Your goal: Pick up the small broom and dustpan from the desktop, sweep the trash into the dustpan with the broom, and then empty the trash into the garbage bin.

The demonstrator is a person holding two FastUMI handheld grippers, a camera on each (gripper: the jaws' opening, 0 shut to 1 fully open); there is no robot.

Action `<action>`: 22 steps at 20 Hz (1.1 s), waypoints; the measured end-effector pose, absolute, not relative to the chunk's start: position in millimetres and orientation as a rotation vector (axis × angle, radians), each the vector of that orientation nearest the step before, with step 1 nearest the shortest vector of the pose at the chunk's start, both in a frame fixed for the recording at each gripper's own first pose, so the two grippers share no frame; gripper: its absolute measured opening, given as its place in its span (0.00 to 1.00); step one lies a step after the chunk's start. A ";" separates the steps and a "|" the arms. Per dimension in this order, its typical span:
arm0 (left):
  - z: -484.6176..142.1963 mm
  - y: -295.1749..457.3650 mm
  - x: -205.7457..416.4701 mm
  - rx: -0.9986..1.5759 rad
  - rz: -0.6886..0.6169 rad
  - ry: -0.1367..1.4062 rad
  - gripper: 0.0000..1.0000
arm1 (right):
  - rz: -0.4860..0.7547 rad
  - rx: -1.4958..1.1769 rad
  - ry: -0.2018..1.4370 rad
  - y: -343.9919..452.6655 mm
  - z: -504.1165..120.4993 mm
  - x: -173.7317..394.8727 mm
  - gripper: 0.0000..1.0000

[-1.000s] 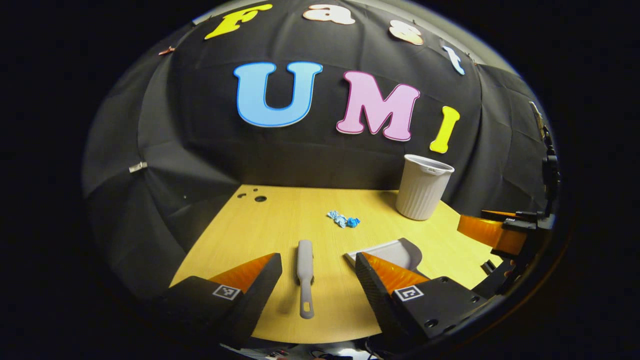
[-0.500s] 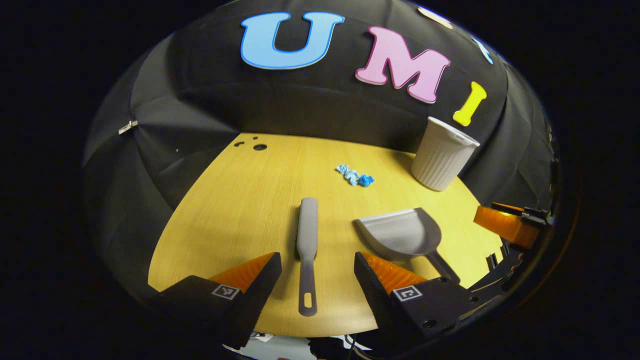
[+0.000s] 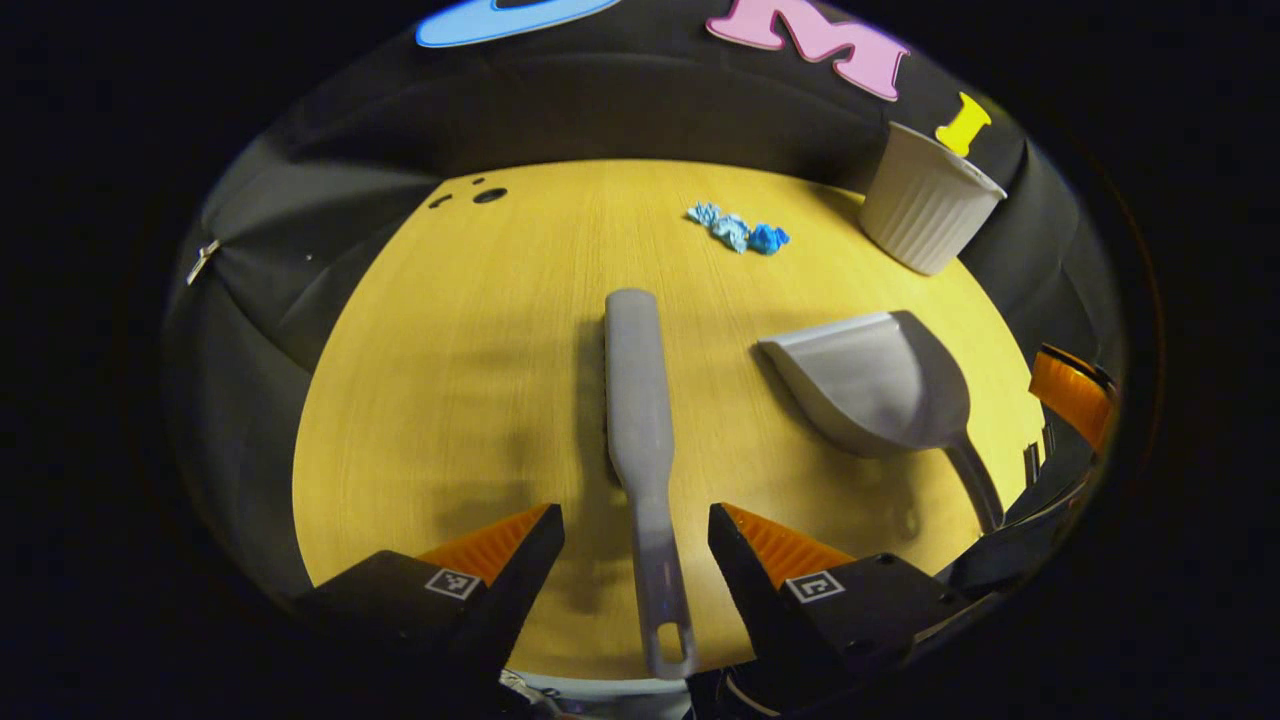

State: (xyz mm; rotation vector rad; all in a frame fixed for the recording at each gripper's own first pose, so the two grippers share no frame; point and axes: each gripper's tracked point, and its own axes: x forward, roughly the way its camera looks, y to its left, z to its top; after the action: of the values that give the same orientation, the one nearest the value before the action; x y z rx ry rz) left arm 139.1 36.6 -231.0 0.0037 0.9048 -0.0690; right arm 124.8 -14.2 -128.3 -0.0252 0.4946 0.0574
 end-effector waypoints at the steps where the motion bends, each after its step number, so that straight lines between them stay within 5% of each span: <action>1: -235.9 37.0 143.6 0.012 -0.074 0.928 0.94 | 0.058 -0.021 0.505 -14.0 -131.7 125.7 0.99; 6: -260.8 35.3 162.7 0.043 -0.094 1.054 0.83 | 0.043 -0.001 0.559 -20.2 -146.7 126.1 1.00; 13: -261.8 36.7 173.4 0.091 -0.093 1.021 0.36 | 0.029 0.019 0.657 -31.2 -169.5 117.9 0.99; 17: -260.8 36.7 174.1 0.094 -0.099 0.970 0.29 | 0.030 0.035 0.706 -36.0 -179.3 109.8 0.99; 22: -241.3 37.7 171.9 0.121 -0.097 0.881 0.34 | 0.038 0.053 0.761 -37.8 -191.1 100.4 0.99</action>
State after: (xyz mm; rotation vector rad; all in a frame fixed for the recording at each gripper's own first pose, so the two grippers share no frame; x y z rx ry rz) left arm 171.9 37.7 -241.3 0.1211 0.8812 -0.0970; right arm 100.4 -37.8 -191.1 0.0527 0.7611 0.0375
